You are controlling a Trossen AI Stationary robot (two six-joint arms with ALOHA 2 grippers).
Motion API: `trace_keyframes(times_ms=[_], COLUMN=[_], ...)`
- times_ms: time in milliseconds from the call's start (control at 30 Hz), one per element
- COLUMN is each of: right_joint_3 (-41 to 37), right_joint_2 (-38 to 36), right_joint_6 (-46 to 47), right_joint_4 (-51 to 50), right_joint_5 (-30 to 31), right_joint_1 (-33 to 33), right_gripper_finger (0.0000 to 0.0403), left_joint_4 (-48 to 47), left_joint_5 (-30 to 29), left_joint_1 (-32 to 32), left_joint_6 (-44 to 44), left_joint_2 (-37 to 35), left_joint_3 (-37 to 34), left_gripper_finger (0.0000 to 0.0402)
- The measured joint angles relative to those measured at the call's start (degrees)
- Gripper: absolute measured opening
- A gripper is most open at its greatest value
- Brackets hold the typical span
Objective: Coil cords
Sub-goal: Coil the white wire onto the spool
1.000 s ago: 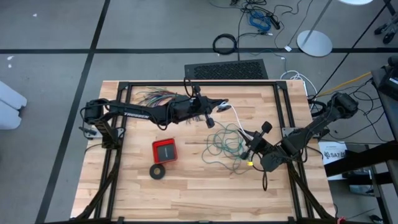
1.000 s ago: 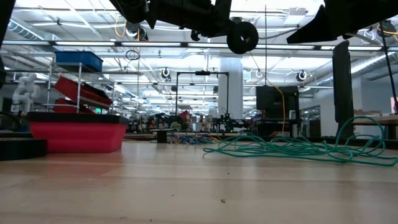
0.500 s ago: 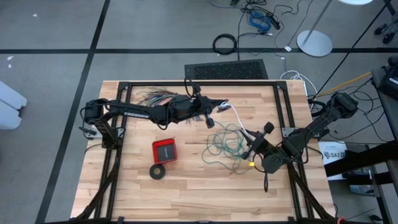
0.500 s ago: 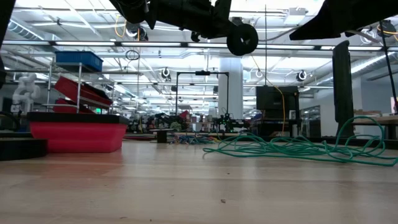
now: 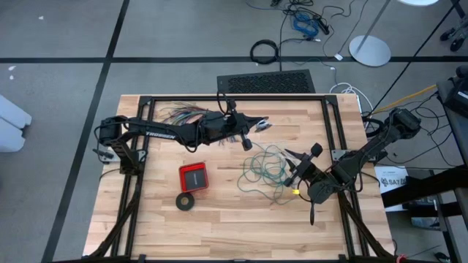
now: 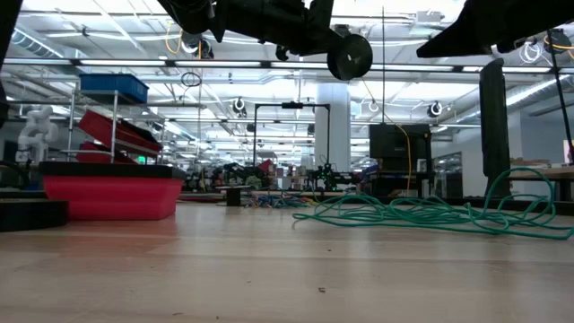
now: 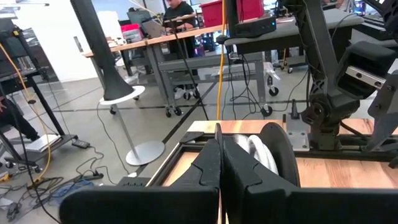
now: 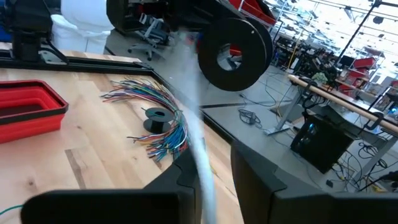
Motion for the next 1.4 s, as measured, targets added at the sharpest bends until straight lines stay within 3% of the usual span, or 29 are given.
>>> trace_keyframes(times_ms=[233, 400, 767, 1167, 1400], right_joint_3=[0.01, -0.01, -0.01, -0.01, -0.01], right_joint_2=[0.0, -0.35, -0.21, 0.09, 0.09], right_joint_6=[0.24, -0.18, 6.47, 5.63, 5.37], right_joint_4=[0.0, -0.07, -4.29, -3.45, -3.15], right_joint_5=[-0.01, -1.67, -6.28, -6.68, -9.05], right_joint_1=[0.0, -0.15, -1.59, -1.59, -1.64], right_gripper_finger=[0.0051, 0.0006, 0.0001, 0.0065, 0.0066], left_joint_4=[-0.31, -0.28, 0.04, 0.02, 0.0], left_joint_5=[0.3, 0.34, 0.32, 0.3, 0.3], left_joint_1=[0.0, 0.0, 0.0, 0.0, 0.0], left_joint_6=[0.0, 0.0, -0.02, -0.04, -0.04], left_joint_2=[0.0, 0.0, 0.0, 0.0, 0.02], left_joint_3=[0.0, 0.0, 0.0, 0.0, 0.0], left_gripper_finger=[0.0, 0.0, 0.0, 0.0, 0.0])
